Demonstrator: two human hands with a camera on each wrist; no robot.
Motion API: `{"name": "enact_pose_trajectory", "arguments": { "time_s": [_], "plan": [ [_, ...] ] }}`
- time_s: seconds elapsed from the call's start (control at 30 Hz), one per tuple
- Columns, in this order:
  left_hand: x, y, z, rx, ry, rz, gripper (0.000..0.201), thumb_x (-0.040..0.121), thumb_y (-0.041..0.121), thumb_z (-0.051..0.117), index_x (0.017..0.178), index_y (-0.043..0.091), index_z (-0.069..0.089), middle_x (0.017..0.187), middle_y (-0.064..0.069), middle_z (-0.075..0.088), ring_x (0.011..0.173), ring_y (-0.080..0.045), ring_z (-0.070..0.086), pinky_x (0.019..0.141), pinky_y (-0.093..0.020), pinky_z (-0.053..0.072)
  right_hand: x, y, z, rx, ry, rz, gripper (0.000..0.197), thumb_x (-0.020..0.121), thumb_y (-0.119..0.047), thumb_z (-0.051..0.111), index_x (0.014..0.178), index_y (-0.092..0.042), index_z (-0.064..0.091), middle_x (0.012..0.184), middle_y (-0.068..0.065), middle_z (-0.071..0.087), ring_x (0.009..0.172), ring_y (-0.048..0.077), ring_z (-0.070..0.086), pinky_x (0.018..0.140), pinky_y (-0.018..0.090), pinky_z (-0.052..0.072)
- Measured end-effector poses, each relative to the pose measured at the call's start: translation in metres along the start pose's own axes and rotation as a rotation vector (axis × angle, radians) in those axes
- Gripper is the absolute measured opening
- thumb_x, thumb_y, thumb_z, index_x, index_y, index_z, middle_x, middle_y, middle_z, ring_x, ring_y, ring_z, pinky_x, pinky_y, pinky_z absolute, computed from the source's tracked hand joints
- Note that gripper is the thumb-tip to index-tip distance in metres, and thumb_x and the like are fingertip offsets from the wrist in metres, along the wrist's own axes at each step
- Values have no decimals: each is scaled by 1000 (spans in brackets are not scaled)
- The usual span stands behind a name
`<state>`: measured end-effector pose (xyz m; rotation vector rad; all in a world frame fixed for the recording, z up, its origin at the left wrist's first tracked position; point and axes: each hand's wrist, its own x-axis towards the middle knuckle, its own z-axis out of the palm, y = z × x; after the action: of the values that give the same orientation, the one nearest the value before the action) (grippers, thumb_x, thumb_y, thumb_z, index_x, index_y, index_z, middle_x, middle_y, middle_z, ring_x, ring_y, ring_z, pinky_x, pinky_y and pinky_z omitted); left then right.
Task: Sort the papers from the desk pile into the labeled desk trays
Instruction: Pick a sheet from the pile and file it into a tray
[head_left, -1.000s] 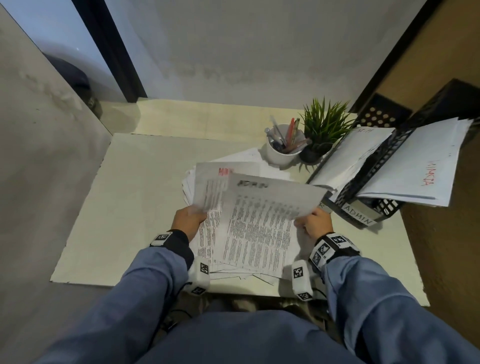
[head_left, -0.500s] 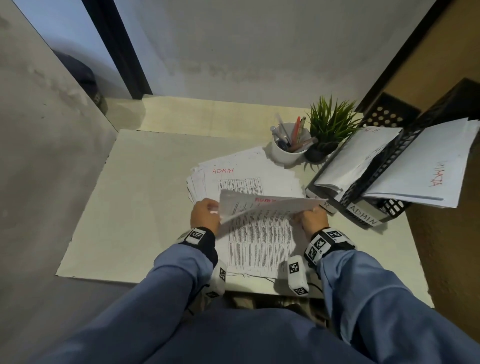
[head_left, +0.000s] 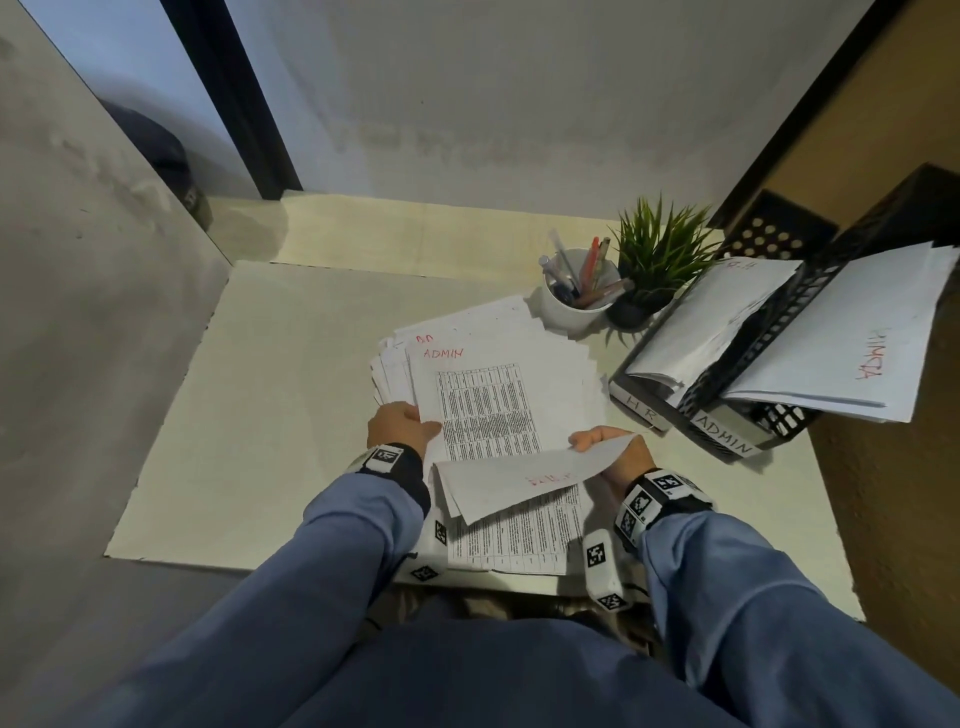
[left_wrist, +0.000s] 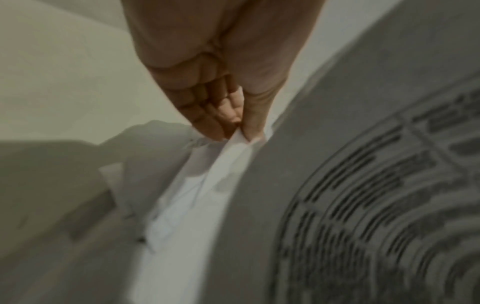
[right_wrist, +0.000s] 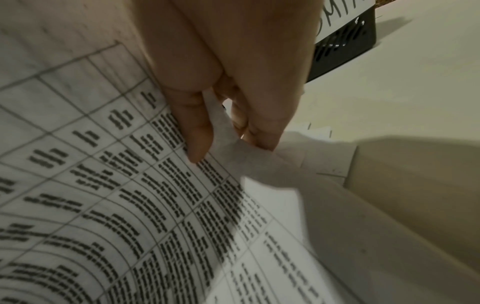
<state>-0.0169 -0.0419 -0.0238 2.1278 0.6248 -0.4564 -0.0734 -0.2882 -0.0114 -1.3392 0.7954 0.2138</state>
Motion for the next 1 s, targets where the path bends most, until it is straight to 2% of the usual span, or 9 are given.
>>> {"name": "enact_pose_trajectory", "arguments": {
  "time_s": [0.13,0.27,0.4,0.53,0.6,0.7,0.77,0.87,1.0],
  "plan": [
    [-2,-5,-2,99,27,221,14,81,8,63,68,10,58,69,-8,55,69,-22,49,66,-23,35,-6,-7,0,-93,-4,-63,45,78,29,33,58,-3,57,48,4,66,43,14,57,37,12,44],
    [-7,-11,-13,-173,2,260,32,80,-11,52,75,11,76,87,0,68,84,-15,62,80,-17,42,-15,-17,7,-144,76,-181,44,80,27,33,66,-6,57,102,48,52,45,9,54,39,5,39],
    [-5,-15,-14,-333,-141,174,49,73,-19,50,47,18,70,88,-9,72,91,-25,66,81,-29,52,-5,-17,6,-255,84,-192,40,85,21,41,63,1,68,81,13,66,74,20,56,42,0,37],
    [-11,-6,-12,-417,-220,112,46,74,-19,47,45,12,66,79,-12,70,82,-28,63,75,-30,51,6,-24,2,-333,115,-80,26,90,3,50,110,0,65,116,22,63,113,35,57,60,6,45],
    [-15,2,-12,-478,-251,38,39,77,-15,48,48,7,61,55,-8,63,58,-22,60,55,-22,51,7,-25,3,-394,145,-87,22,84,8,54,94,-8,65,99,17,61,101,34,59,68,20,45],
    [-15,11,-7,-516,-235,-100,36,82,-13,36,57,6,56,39,-2,50,35,-16,45,36,-15,40,9,-21,1,-372,169,-55,20,69,20,56,70,1,63,65,8,62,72,24,54,44,13,43],
    [-4,7,1,-495,-151,-111,33,82,-7,41,66,5,67,50,-1,56,51,-23,51,51,-21,48,9,-20,0,-460,164,-3,11,74,16,57,77,11,67,62,3,59,62,21,48,39,10,39],
    [8,0,12,-342,27,-82,24,87,9,45,96,4,67,90,-9,65,87,-28,58,87,-34,50,10,-12,-1,-449,108,51,15,85,9,51,84,-2,61,72,10,51,59,19,45,40,11,40],
    [10,0,17,-242,-20,-101,9,86,21,52,91,20,59,88,-14,60,84,-33,58,84,-35,51,8,2,0,-123,52,-35,55,77,28,34,40,-5,59,59,15,54,49,23,47,40,19,43]
  ]
}}
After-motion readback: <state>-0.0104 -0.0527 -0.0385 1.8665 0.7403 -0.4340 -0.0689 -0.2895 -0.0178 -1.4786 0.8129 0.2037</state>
